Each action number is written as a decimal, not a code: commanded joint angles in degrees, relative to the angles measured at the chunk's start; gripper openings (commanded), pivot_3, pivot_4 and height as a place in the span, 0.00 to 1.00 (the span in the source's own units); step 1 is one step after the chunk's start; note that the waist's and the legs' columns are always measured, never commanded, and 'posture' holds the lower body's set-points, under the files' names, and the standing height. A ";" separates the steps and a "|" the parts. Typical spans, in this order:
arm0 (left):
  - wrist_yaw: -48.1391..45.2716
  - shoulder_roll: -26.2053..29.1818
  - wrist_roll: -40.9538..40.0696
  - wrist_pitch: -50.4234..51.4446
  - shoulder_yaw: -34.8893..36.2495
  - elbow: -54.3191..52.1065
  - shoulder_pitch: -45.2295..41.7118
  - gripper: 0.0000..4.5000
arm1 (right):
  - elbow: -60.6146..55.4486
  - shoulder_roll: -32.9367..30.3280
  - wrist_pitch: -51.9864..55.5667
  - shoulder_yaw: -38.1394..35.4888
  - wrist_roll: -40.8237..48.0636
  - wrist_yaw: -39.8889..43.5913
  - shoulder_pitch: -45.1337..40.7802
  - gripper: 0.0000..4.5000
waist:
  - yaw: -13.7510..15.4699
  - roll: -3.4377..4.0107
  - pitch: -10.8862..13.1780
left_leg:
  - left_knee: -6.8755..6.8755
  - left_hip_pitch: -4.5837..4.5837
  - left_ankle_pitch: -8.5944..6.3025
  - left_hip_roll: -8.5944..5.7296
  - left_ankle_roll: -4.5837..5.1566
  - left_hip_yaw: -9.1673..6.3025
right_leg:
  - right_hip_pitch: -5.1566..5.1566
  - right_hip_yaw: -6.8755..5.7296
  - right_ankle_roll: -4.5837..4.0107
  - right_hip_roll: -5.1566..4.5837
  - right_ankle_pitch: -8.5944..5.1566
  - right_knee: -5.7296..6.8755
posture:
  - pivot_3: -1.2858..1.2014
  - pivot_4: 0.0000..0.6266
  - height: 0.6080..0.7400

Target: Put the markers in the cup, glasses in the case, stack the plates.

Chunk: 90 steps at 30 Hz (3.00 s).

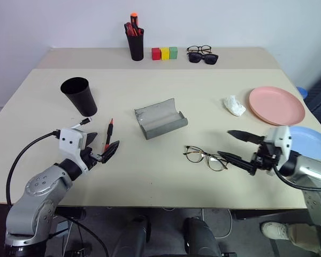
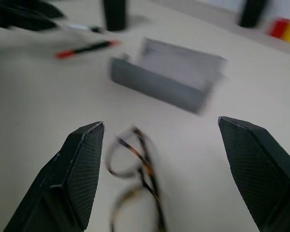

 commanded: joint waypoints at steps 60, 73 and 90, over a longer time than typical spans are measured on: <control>31.28 -3.98 37.78 -36.51 -7.01 38.49 -35.49 0.01 | 4.29 11.06 -0.58 12.77 -6.29 -8.52 -20.85 0.87 | 0.06 -0.18 0.00 | 0.03 -0.01 0.56 0.39 -0.55 0.10 | -0.12 0.19 0.02 0.58 0.86 -0.23 | 0.52 0.24 1.00; 44.24 -1.23 41.34 -58.98 -7.44 88.97 -61.28 0.01 | 6.82 11.77 -4.88 11.91 -7.46 -8.20 -18.51 0.87 | -0.09 -0.25 0.01 | 0.00 -0.11 0.59 0.39 -0.55 0.13 | -0.22 0.19 0.26 0.63 1.22 -0.28 | 0.52 0.24 1.00; 44.42 -4.43 41.24 -64.08 -9.24 95.03 -60.82 0.01 | 4.23 11.12 -4.02 11.28 -7.13 -10.02 -16.33 0.87 | -1.48 -0.25 0.01 | 0.02 -0.08 0.64 0.40 -0.61 0.12 | -0.23 0.19 0.27 0.63 1.23 -0.17 | 0.52 0.24 1.00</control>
